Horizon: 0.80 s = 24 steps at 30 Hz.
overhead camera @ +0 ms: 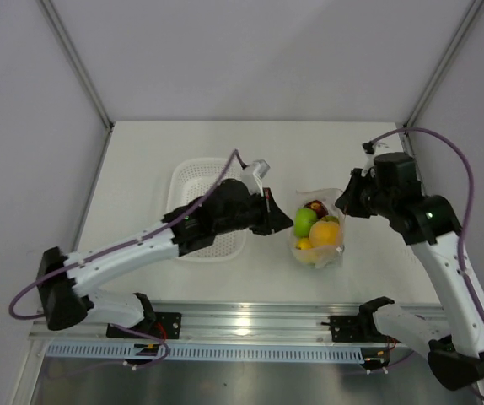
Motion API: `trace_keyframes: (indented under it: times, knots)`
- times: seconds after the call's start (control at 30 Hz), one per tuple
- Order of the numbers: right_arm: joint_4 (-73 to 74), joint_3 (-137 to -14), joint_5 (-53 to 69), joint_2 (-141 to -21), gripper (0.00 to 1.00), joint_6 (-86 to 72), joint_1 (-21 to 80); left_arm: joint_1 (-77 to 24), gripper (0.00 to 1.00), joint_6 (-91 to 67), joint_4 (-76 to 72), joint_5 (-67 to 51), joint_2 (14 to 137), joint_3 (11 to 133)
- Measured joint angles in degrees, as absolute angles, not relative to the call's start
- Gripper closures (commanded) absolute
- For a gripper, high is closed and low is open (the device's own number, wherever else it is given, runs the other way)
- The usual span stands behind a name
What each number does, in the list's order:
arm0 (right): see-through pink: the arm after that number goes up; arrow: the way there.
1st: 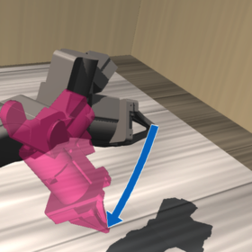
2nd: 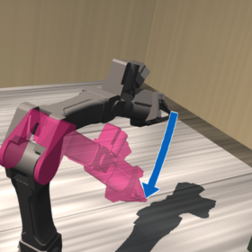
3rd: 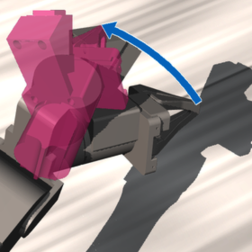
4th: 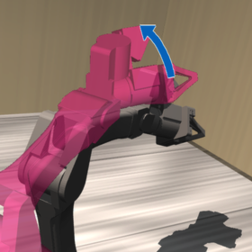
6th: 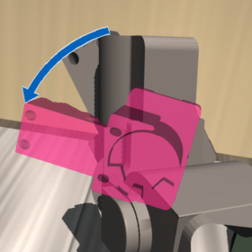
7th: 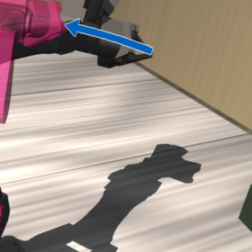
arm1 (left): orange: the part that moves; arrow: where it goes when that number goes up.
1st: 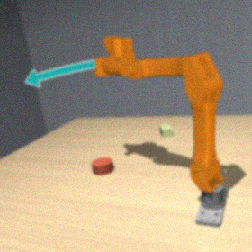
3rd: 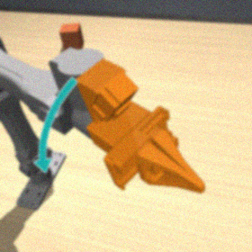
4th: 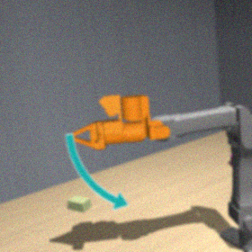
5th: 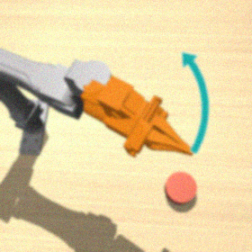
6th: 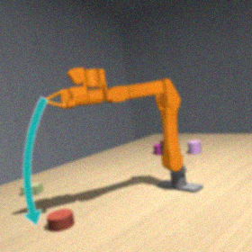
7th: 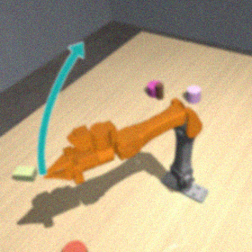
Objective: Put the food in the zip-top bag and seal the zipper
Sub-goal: Adjust the zipper on the food storage bag.
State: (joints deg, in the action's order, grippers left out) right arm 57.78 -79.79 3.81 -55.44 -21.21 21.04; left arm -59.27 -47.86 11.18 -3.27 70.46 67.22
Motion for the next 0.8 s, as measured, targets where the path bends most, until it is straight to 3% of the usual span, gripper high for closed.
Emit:
trace_keyframes:
  times: [0.17, 0.37, 0.5, 0.67, 0.8]
  knots:
    - [60.3, -77.7, 1.3, -62.7, 1.0, -20.7, 21.1, -58.5, 0.99, -47.9, 15.0, -4.6, 79.9, 63.3]
    - [63.9, -93.3, 4.3, -62.1, 1.0, -21.3, 22.0, -59.2, 0.99, -46.0, 18.2, -5.1, 79.0, 76.5]
    - [62.1, -97.2, 8.8, -58.1, 1.0, -23.2, 22.9, -61.6, 0.99, -46.0, 16.1, -4.6, 73.3, 78.2]
    - [58.6, -88.5, 10.4, -53.1, 1.0, -23.7, 23.1, -62.0, 0.99, -47.0, 11.9, -4.6, 70.2, 71.8]
    - [59.1, -77.6, 7.8, -56.8, 1.0, -22.7, 23.2, -61.0, 0.99, -48.1, 12.1, -4.6, 74.5, 67.0]
